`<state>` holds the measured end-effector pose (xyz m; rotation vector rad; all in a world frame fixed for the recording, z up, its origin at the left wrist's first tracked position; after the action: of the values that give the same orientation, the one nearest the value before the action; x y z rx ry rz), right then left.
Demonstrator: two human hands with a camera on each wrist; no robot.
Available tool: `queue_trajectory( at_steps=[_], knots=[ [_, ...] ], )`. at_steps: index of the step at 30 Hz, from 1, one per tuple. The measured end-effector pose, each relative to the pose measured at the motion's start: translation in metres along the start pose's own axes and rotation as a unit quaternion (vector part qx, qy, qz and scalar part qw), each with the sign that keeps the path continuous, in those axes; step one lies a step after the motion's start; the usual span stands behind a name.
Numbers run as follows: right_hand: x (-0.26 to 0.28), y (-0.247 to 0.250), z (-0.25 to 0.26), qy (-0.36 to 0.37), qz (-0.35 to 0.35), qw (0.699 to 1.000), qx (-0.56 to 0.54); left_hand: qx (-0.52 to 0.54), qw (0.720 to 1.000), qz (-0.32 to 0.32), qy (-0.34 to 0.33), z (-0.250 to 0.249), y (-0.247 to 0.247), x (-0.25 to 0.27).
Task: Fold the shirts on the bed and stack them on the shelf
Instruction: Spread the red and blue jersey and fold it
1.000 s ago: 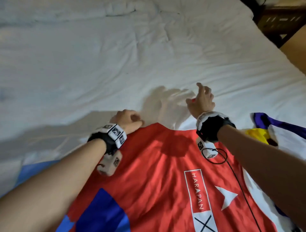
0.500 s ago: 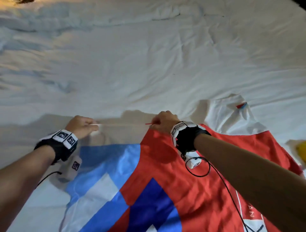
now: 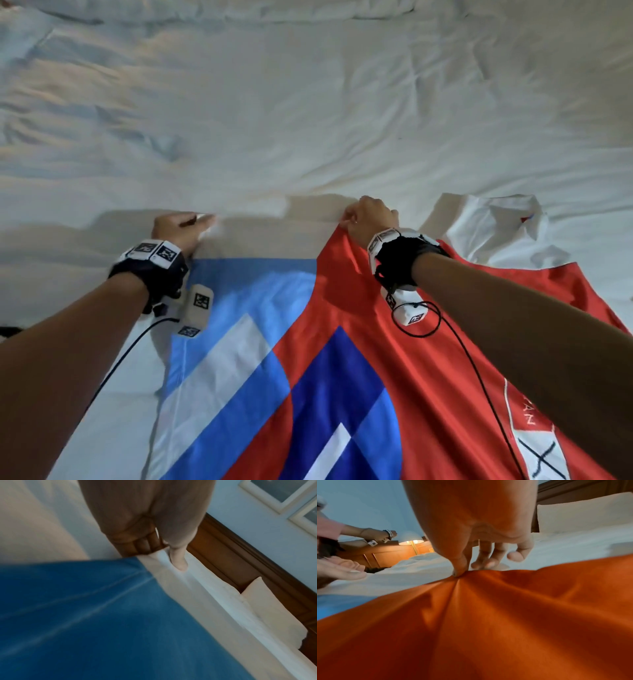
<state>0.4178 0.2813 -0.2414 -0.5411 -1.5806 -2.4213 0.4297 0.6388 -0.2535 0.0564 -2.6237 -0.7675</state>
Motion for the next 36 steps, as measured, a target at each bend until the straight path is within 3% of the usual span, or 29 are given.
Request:
queue_trajectory(
  at_steps=[3,5,7,14,18,22,24,27,30,33,36],
  knots=[
    [0.015,-0.004,0.001,-0.006,-0.046,0.999,-0.013,0.023,0.996,0.019,0.085,0.020,-0.002,0.008],
    [0.042,-0.015,0.014,0.025,-0.066,0.997,0.018,0.054,0.989,0.012,0.140,0.042,0.003,0.021],
    [0.083,-0.038,0.031,0.072,-0.076,0.994,0.016,0.106,0.983,0.012,0.150,0.066,0.004,0.040],
    [0.290,-0.181,0.111,0.273,0.017,0.961,-0.051,0.052,0.986,0.014,0.160,0.101,0.009,0.124],
    [0.379,-0.257,0.149,0.324,0.141,0.932,0.087,0.034,0.987,0.031,0.153,0.097,0.005,0.143],
    [0.392,-0.276,0.161,0.303,0.141,0.934,0.129,0.015,0.991,0.071,0.115,0.088,0.001,0.141],
    [0.387,-0.267,0.165,0.299,0.111,0.943,0.097,0.027,0.995,0.055,0.083,0.082,0.002,0.141],
    [0.395,-0.253,0.177,0.354,0.047,0.934,0.022,0.070,0.996,0.020,0.046,0.076,0.006,0.147],
    [0.413,-0.252,0.184,0.379,0.029,0.925,0.026,0.079,0.992,0.003,0.095,0.098,0.014,0.167],
    [0.419,-0.257,0.163,0.293,0.080,0.949,0.081,0.019,0.991,0.001,0.136,0.123,0.030,0.210],
    [0.426,-0.264,0.132,0.232,0.083,0.962,0.114,-0.034,0.983,0.034,0.177,0.152,0.035,0.279]
  ],
)
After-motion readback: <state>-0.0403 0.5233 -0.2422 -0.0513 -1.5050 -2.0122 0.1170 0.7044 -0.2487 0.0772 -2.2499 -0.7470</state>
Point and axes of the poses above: each hand's wrist, its own x-axis away from the middle knuckle, its own y-axis out of the back of the hand, z = x × y, the point moved 9 cm from there along -x, towards the middle knuckle, and after that the axes turned 9 degrees about z, right-handed, at the moved point
